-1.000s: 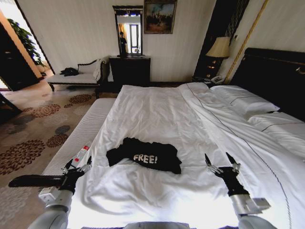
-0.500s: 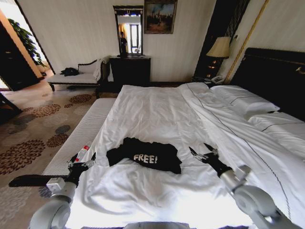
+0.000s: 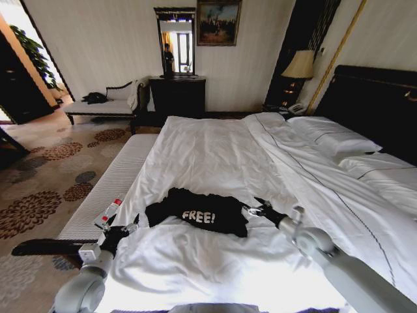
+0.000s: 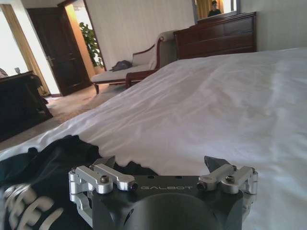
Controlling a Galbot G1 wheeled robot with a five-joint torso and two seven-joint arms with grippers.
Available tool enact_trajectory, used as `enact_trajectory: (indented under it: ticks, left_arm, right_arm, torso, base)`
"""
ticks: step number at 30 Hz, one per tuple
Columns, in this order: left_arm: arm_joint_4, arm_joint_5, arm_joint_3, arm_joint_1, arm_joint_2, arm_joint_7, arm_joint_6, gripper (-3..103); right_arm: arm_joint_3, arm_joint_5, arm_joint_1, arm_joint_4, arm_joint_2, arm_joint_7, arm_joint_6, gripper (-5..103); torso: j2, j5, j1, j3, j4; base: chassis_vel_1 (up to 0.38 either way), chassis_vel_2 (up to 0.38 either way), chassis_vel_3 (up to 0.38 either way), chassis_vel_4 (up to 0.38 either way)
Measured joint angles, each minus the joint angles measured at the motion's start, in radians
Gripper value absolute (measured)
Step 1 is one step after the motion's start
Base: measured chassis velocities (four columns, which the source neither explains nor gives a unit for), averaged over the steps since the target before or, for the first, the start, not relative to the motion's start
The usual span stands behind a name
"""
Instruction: Fold the clothes on the bed.
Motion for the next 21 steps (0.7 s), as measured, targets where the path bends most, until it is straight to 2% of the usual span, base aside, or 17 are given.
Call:
enact_trajectory:
  ticks: [1, 3, 4, 8, 13, 21]
  left_arm:
    - [0.001, 0.000, 0.001, 0.000, 0.000, 0.000, 0.000, 100]
    - [0.009, 0.001, 0.002, 0.000, 0.000, 0.000, 0.000, 100]
    - [0.009, 0.001, 0.002, 0.000, 0.000, 0.000, 0.000, 100]
    - [0.020, 0.001, -0.003, 0.002, -0.004, 0.002, -0.002, 100]
    - [0.026, 0.001, -0.008, 0.003, -0.008, 0.004, -0.003, 100]
    - [0.026, 0.000, -0.017, 0.011, -0.015, 0.008, -0.006, 100]
  right_arm:
    - [-0.013, 0.003, 0.015, -0.010, 0.002, -0.002, 0.000, 100]
    - [-0.145, 0.038, 0.161, -0.122, 0.024, -0.026, -0.016, 100]
    - [-0.145, 0.038, 0.161, -0.122, 0.024, -0.026, -0.016, 100]
    - [-0.281, 0.065, 0.325, -0.251, 0.061, -0.041, -0.027, 100]
    - [-0.346, 0.067, 0.407, -0.338, 0.092, -0.061, -0.027, 100]
    - [-0.364, 0.035, 0.406, -0.383, 0.095, -0.096, -0.020, 100]
  torso:
    - [0.000, -0.0001, 0.000, 0.000, 0.0001]
    - [0.000, 0.0001, 0.000, 0.000, -0.0004]
    - [0.000, 0.0001, 0.000, 0.000, -0.0004]
    - [0.000, 0.0000, 0.000, 0.000, -0.0002]
    - [0.000, 0.0001, 0.000, 0.000, 0.0000]
    - [0.000, 0.0000, 0.000, 0.000, -0.0005]
  base:
    - [0.000, 0.000, 0.000, 0.000]
    - [0.000, 0.000, 0.000, 0.000]
    - [0.000, 0.000, 0.000, 0.000]
    - [0.000, 0.000, 0.000, 0.000]
    - [0.000, 0.000, 0.000, 0.000]
    - [0.000, 0.000, 0.000, 0.000]
